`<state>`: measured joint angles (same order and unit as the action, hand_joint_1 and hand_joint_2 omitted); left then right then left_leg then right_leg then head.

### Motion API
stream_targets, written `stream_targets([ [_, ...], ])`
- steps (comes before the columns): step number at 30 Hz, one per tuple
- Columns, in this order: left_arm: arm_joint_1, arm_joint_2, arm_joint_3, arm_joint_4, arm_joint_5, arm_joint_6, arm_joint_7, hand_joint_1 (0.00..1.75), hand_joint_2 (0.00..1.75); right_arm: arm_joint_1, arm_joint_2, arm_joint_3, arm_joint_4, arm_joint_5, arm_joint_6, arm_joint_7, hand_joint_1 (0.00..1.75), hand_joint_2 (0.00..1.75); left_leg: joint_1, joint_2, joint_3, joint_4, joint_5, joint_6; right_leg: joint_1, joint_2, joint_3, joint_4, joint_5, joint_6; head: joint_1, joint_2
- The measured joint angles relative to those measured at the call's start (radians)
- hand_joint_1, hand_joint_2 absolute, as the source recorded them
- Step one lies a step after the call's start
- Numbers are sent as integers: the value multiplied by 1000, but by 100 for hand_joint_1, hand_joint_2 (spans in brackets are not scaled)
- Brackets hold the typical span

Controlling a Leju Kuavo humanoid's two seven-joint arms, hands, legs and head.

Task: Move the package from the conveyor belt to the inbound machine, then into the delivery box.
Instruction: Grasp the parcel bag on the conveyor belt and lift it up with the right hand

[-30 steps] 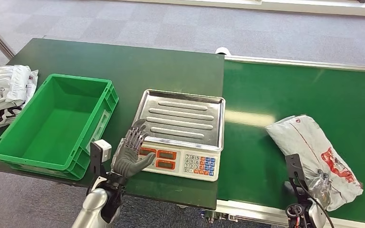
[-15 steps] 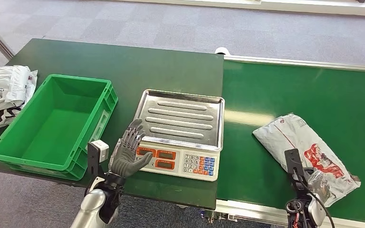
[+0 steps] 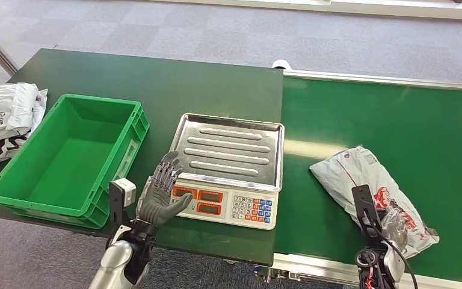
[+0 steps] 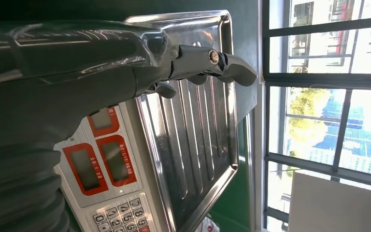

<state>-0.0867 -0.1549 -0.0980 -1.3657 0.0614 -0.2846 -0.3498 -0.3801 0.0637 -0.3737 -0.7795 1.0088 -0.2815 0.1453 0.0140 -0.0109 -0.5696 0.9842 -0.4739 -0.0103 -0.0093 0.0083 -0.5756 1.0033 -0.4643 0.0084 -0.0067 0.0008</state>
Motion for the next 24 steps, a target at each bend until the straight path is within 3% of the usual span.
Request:
stream_targets([
  [3,2,0,0,-2,0,1,0,0,175,4,0,9,-7,-22,-7,-21,175,175,0,0,0,0,0,0,0,0,0,0,0,0,0,0],
  [9,7,2,0,-17,2,3,-2,0,175,27,20,13,-95,-251,-77,-288,175,175,0,0,0,0,0,0,0,0,0,0,0,0,0,0],
  [15,8,3,0,-18,4,3,-5,0,175,50,36,16,-184,-318,-86,-346,175,175,0,0,0,0,0,0,0,0,0,0,0,0,0,0],
  [20,1,5,-4,-16,15,3,-22,0,175,81,59,30,-293,-511,-142,-557,175,175,0,0,0,0,0,0,0,0,0,0,0,0,0,0],
  [24,-8,6,-8,-9,20,3,-38,0,175,117,79,52,-413,-598,-200,-646,175,175,0,0,0,0,0,0,0,0,-1,0,0,0,0,0],
])
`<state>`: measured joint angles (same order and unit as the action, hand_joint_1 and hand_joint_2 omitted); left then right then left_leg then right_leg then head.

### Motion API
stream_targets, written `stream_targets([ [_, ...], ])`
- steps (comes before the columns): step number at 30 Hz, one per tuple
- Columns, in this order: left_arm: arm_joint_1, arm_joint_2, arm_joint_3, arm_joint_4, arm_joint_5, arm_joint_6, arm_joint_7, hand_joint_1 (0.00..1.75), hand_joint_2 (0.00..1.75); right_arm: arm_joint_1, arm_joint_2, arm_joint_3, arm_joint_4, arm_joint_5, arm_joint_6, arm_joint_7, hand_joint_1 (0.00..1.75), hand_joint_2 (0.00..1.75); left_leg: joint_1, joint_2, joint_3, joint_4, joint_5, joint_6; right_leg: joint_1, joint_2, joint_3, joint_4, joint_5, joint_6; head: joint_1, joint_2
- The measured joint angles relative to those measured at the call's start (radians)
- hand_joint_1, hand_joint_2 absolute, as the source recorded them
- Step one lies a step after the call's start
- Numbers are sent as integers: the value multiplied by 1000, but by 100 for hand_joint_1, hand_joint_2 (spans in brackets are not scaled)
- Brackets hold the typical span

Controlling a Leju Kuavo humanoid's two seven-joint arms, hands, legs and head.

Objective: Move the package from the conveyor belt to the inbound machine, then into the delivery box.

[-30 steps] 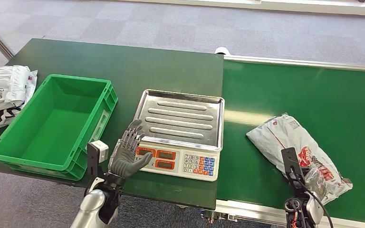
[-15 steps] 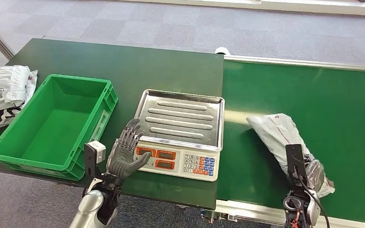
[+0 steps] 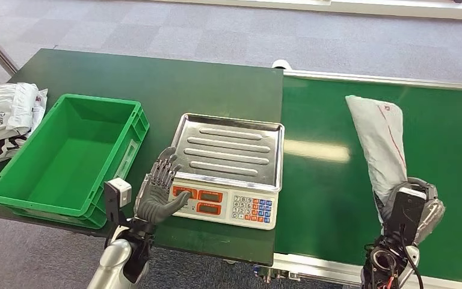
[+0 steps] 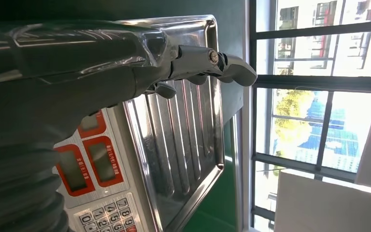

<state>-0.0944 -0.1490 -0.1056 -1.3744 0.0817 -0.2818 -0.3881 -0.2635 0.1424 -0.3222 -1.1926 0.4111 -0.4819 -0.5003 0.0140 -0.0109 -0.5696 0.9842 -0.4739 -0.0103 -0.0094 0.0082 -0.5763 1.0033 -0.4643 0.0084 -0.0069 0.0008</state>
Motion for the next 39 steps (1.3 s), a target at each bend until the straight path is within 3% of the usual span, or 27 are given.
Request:
stream_targets([
  [4,-13,0,-4,11,6,2,-13,0,175,30,16,10,-101,-59,-58,-69,175,175,0,0,0,0,0,0,0,0,0,0,0,0,0,0],
  [13,-25,2,-6,20,5,40,-43,0,175,60,35,24,-202,-78,-90,-118,175,175,0,0,0,0,0,0,0,0,0,0,0,0,0,0],
  [19,-7,-2,3,-57,-47,209,-133,0,175,65,34,111,-214,68,-109,-111,175,175,0,0,0,0,0,0,0,0,0,0,0,0,0,0],
  [25,8,-6,9,-113,-72,279,-169,0,175,65,32,168,-212,105,-109,-104,175,175,0,0,-1,0,0,0,0,0,1,0,0,0,0,0],
  [29,11,-14,14,-144,-91,422,-241,0,175,54,25,219,-204,195,-91,-75,175,175,0,0,-1,0,0,0,0,0,1,0,0,0,0,0],
  [33,14,-26,18,-171,-76,565,-284,0,175,-5,3,303,-170,331,-59,-1,175,175,0,0,0,0,0,0,0,0,0,0,0,0,0,0],
  [39,20,-31,17,-173,-56,618,-306,0,175,-103,-46,408,-83,394,-50,39,175,175,0,0,0,0,1,0,0,0,1,0,0,0,0,0],
])
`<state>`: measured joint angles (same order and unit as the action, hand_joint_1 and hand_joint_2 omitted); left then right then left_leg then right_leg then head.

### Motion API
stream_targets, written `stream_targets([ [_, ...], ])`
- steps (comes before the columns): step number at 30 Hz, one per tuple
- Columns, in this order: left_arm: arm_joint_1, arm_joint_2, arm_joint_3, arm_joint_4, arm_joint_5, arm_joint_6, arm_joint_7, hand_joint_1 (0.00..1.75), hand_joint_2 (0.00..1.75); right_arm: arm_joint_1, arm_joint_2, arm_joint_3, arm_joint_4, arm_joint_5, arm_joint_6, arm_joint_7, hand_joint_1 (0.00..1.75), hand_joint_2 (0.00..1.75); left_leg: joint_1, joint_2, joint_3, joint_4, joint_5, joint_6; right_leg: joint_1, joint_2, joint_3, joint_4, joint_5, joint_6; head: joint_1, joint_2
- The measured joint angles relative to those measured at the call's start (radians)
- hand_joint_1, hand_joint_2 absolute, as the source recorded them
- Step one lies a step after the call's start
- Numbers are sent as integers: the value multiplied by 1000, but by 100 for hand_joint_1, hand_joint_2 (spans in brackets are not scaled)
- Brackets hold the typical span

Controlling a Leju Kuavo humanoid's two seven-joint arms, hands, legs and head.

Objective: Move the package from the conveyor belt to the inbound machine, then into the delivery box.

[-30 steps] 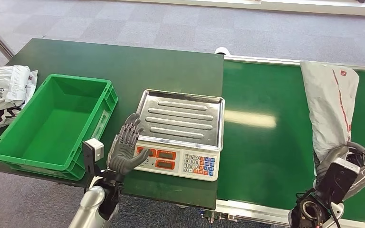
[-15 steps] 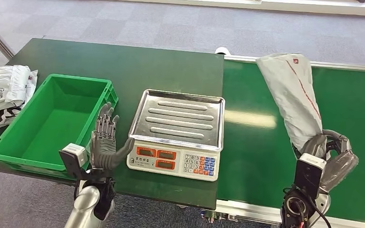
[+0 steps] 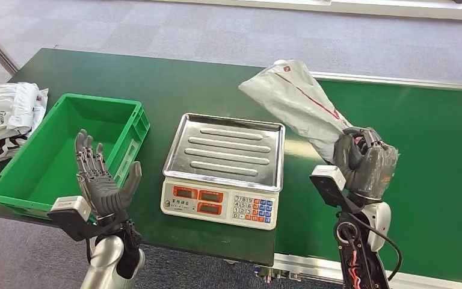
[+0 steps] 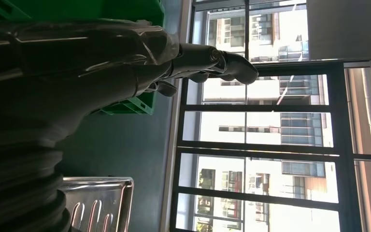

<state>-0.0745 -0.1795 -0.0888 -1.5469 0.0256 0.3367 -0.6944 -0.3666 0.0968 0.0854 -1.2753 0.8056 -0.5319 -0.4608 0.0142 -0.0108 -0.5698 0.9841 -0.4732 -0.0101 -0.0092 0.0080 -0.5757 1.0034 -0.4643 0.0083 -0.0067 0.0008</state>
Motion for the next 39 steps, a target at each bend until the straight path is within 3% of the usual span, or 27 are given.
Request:
stream_targets([
  [11,2,1,-15,2,4,-6,7,0,175,-53,-34,60,71,43,16,25,175,175,0,1,-1,0,0,0,0,1,0,0,0,0,0,0],
  [17,-8,2,-43,36,5,-33,22,0,175,-275,-46,174,358,209,45,75,175,175,0,4,1,0,1,1,0,3,0,0,3,0,0,0],
  [23,-20,3,-51,75,17,-59,22,0,175,-426,-15,325,633,347,171,134,175,175,0,2,0,0,1,1,0,3,-1,0,3,0,0,0],
  [33,-67,5,-72,150,19,-79,18,0,175,-456,23,479,829,398,205,135,175,175,0,1,-1,0,1,1,0,2,-2,0,2,0,0,0],
  [39,-77,9,-80,179,19,-90,16,0,175,-454,27,514,856,372,233,67,175,175,0,1,0,0,1,1,0,2,-2,0,2,0,0,0],
])
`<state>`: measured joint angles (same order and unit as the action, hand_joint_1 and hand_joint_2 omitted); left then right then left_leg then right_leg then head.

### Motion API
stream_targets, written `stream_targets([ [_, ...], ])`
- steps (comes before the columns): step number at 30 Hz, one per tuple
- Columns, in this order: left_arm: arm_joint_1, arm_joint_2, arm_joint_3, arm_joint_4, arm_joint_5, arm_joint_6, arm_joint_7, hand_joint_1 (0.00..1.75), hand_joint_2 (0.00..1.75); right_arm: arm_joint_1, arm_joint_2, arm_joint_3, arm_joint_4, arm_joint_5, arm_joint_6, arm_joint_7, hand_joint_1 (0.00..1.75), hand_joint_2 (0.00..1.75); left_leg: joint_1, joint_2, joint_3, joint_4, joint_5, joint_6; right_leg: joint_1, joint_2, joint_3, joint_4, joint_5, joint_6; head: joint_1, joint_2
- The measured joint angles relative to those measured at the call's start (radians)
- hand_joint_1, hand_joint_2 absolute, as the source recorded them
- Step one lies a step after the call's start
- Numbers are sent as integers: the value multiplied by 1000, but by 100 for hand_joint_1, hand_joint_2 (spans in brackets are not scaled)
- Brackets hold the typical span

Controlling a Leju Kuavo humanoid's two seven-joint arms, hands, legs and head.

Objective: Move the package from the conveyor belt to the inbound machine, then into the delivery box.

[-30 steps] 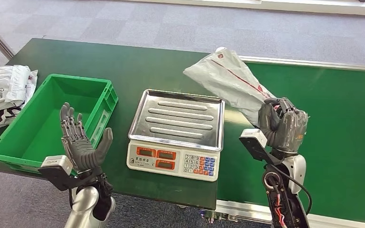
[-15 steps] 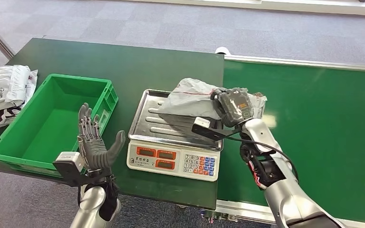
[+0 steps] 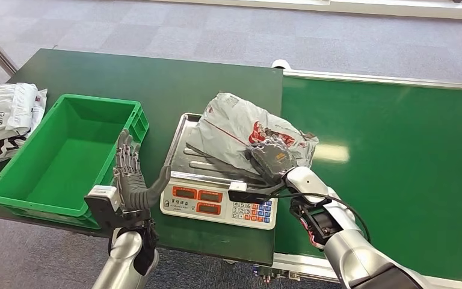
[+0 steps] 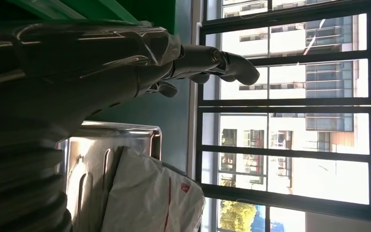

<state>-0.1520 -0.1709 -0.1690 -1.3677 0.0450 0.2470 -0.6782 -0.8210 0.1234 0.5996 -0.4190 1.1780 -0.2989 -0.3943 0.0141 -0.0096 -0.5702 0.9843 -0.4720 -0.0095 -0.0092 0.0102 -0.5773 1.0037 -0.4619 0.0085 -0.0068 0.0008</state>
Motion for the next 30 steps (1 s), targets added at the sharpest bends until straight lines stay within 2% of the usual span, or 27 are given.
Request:
stream_targets([
  [9,-15,4,-10,31,1,-6,-5,0,175,1,4,15,8,-45,3,-65,175,175,0,1,0,0,0,0,0,0,0,0,0,0,0,0],
  [16,-20,5,-9,36,9,-6,-7,0,175,15,10,21,-5,-160,-85,-125,175,175,0,1,0,0,0,0,0,0,0,0,0,0,0,0],
  [17,-20,5,-9,36,10,-6,-7,0,175,17,10,20,-11,-177,-97,-128,167,175,0,1,0,0,0,0,0,0,0,0,0,0,0,0],
  [18,-20,5,-9,36,10,-6,-7,0,175,19,10,19,-18,-192,-109,-131,136,175,0,1,0,0,0,0,0,0,0,0,0,0,0,0],
  [20,-20,5,-9,35,11,-4,-7,0,175,27,10,14,-33,-216,-133,-133,58,175,0,1,0,0,0,0,0,0,0,0,0,0,0,0],
  [21,-20,5,-9,35,12,-4,-7,0,175,32,10,11,-42,-228,-147,-133,25,175,0,1,0,0,0,0,0,0,0,0,0,0,0,0],
  [22,-20,5,-9,35,15,-4,-7,0,175,37,10,6,-53,-239,-160,-133,15,175,0,1,0,0,0,0,0,0,0,0,0,0,0,0],
  [24,-20,5,-9,35,26,-7,-7,0,175,48,9,-4,-79,-259,-180,-133,8,175,0,1,0,0,0,0,0,0,0,0,0,0,0,0],
  [30,-20,6,-9,34,34,-5,-7,0,175,90,-1,-26,-177,-305,-183,-129,0,175,0,0,0,0,0,0,0,0,0,0,0,0,0,0],
])
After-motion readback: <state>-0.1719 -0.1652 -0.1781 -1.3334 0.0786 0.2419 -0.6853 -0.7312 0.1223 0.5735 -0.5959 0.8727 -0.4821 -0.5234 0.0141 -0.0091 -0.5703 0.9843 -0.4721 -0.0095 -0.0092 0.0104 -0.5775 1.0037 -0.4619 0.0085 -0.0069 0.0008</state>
